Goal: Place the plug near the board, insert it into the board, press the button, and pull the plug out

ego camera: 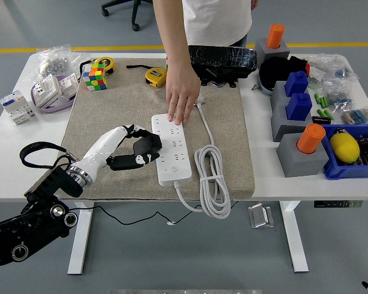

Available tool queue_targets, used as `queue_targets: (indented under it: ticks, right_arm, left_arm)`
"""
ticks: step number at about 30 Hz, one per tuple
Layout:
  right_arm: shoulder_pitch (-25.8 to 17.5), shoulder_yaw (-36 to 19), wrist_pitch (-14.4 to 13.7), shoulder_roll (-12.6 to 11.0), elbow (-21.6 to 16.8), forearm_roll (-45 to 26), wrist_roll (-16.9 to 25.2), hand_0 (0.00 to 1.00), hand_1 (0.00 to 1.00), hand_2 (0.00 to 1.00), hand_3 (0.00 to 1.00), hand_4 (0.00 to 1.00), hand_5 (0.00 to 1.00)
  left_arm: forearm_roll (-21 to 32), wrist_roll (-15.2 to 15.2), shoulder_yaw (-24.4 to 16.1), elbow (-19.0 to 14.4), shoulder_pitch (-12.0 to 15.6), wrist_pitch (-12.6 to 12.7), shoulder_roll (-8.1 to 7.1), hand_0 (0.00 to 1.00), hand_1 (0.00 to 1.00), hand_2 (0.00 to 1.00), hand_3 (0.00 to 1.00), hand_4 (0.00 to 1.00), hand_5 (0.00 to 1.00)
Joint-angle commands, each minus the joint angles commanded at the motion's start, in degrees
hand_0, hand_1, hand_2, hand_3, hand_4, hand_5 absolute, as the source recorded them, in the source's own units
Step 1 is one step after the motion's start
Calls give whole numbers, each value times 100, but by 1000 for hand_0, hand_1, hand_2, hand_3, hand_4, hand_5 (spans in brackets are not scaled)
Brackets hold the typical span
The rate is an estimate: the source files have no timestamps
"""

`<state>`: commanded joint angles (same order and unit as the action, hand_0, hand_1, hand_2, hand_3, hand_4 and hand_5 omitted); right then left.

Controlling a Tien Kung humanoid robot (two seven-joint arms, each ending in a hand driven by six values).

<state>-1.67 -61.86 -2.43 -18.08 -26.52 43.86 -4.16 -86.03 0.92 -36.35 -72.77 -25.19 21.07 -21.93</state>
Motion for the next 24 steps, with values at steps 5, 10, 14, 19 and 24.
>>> queue_targets:
  ticks: [5, 10, 14, 19, 24]
  right_arm:
    - [8, 32, -3, -9, 2, -12, 3, 613, 662, 636, 564, 977, 578]
    - [10, 60, -4, -20, 1, -19, 3, 613, 662, 635, 564, 977, 578]
    - [14, 73, -2, -31, -1, -22, 2, 613, 663, 634, 564, 977, 579]
    - [11, 60, -5, -30, -3, -26, 3, 612, 663, 634, 564, 977, 579]
    - [5, 50, -1, -31, -4, -23, 0, 612, 663, 634, 564, 977, 579]
  left_arm:
    - [23, 52, 102, 11, -41, -64, 31, 771, 785, 766, 704, 839, 527]
    - [37, 96, 182, 2, -105, -116, 59, 773, 782, 759, 687, 824, 523]
    - [44, 86, 207, -4, -181, -136, 78, 766, 778, 756, 681, 813, 527]
    - [54, 82, 271, -17, -296, -194, 107, 765, 772, 750, 676, 806, 529]
    - [78, 76, 338, -16, -368, -220, 147, 765, 772, 750, 676, 806, 529]
